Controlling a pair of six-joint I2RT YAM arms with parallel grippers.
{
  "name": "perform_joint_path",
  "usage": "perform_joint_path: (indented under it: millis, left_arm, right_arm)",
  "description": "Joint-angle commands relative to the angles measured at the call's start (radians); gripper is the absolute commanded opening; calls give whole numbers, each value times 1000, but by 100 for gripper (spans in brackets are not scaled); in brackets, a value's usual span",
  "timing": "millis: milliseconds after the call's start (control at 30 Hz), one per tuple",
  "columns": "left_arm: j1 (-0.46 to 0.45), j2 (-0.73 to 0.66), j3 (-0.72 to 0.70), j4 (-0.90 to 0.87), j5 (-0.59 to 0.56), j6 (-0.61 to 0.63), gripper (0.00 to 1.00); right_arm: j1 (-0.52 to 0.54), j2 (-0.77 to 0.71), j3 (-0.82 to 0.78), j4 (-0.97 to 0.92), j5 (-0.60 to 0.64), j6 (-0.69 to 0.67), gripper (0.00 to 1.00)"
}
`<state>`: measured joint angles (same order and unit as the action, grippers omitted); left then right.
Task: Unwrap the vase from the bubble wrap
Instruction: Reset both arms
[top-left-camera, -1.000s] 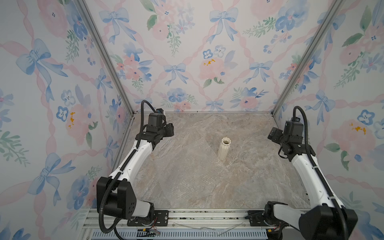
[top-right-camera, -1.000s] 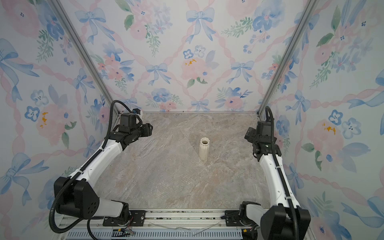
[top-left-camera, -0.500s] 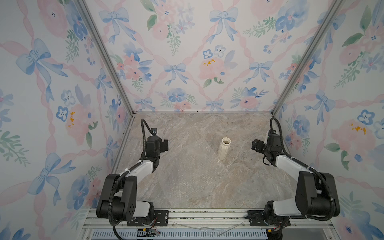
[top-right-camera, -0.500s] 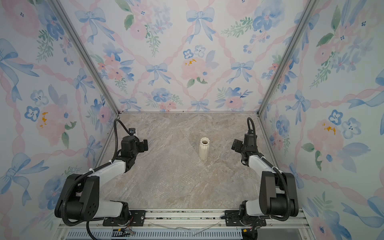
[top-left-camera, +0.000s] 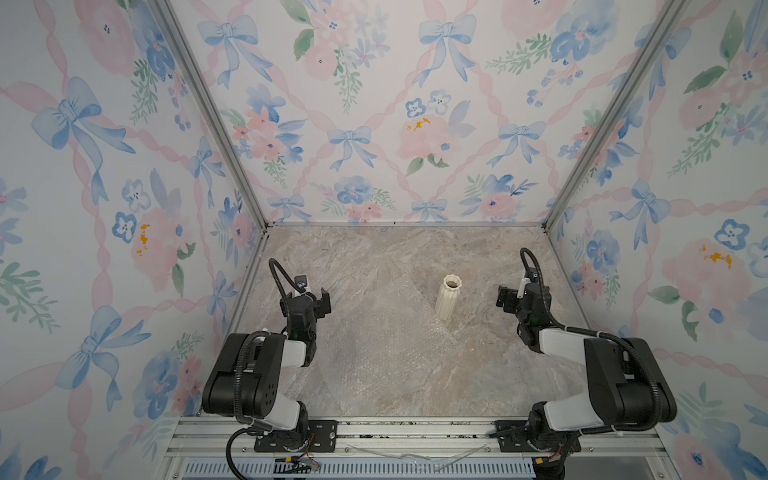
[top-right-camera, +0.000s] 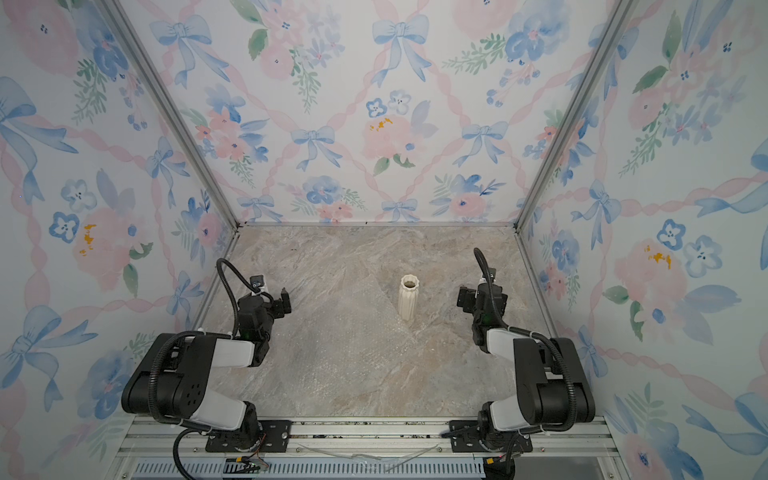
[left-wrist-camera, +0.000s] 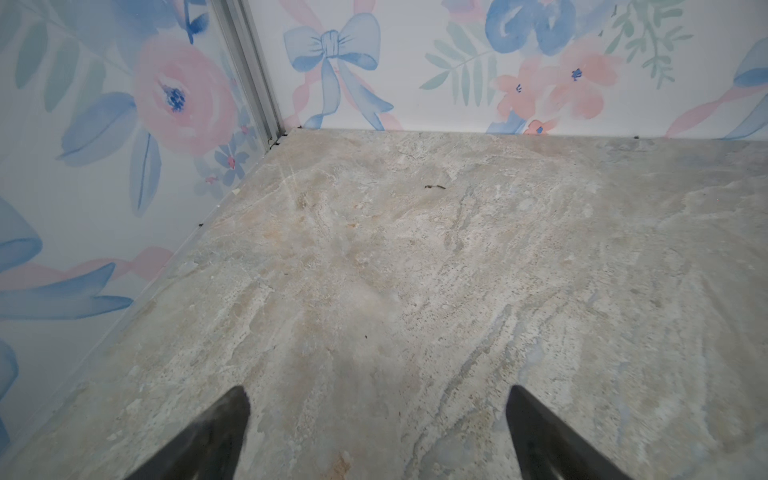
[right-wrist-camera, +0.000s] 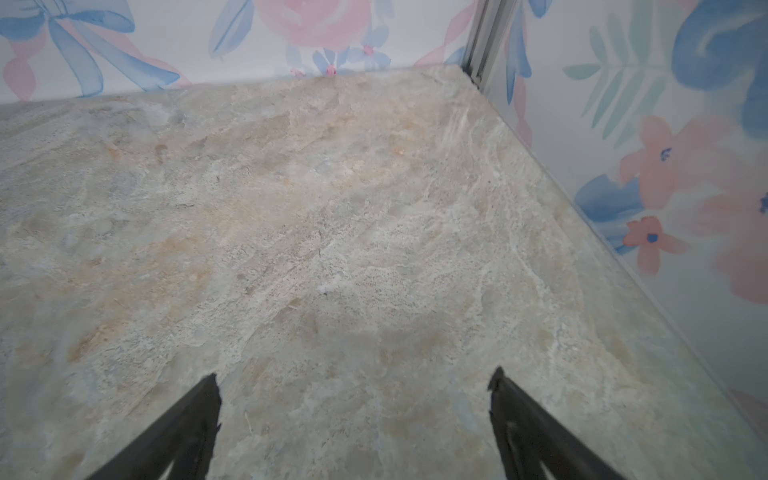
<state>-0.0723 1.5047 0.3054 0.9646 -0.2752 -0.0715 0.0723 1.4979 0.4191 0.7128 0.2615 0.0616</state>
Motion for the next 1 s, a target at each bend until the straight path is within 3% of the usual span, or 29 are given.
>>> perform_joint_path:
  millis: [0, 67, 100, 133, 167, 233, 300, 367, 667, 967]
  left_arm:
    - [-8, 15, -20, 109, 31, 41, 98]
    - [19, 49, -38, 173, 138, 51, 98]
    - [36, 61, -49, 207, 169, 46, 98]
    - [37, 49, -39, 164, 170, 42, 98]
    - [38, 41, -32, 138, 170, 43, 98]
    - [8, 44, -48, 176, 130, 64, 98]
    - [9, 52, -48, 186, 122, 61, 98]
    - [57, 45, -34, 147, 200, 29, 98]
    - [26, 45, -41, 163, 151, 50, 98]
    - [8, 42, -49, 176, 129, 64, 98]
  right_arm:
    - [96, 87, -120, 435, 148, -121, 96]
    - [84, 61, -97, 340, 154, -91, 96]
    - [36, 58, -37, 228, 85, -55, 96]
    - [-40, 29, -36, 170, -63, -9, 96]
    - [-50, 28, -44, 176, -84, -4, 96]
    - [-4, 50, -50, 230, -4, -35, 96]
    - [-9, 42, -39, 196, -7, -30, 96]
    - [-37, 39, -36, 182, -55, -10, 96]
    - [19, 44, -37, 193, 35, -52, 96]
    - [21, 42, -37, 193, 36, -53, 96]
